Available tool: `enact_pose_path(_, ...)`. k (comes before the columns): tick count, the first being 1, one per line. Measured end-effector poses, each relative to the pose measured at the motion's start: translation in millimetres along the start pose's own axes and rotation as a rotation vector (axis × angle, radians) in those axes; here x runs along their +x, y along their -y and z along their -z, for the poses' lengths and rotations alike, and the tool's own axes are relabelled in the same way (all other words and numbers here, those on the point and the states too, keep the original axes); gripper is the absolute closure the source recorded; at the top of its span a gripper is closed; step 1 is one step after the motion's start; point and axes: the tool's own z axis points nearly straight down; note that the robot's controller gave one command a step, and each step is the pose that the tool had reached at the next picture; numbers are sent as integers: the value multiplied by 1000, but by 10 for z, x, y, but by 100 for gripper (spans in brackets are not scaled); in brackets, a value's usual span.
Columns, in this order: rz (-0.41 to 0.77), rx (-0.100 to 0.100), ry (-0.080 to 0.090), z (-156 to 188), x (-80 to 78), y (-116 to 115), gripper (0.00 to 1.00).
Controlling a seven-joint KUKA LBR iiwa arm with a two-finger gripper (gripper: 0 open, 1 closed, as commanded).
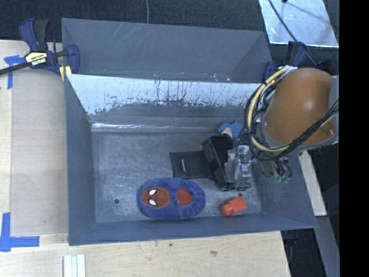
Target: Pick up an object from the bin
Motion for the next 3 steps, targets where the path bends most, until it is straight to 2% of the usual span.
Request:
enact_pose_path(1,2,-2,-7,-45,6,-14,0)
enact_pose_path(2,429,-5,-8,-1077,-301,-184,0)
enact_pose_path(3,426,-4,-3,-1054,-318,-184,100)
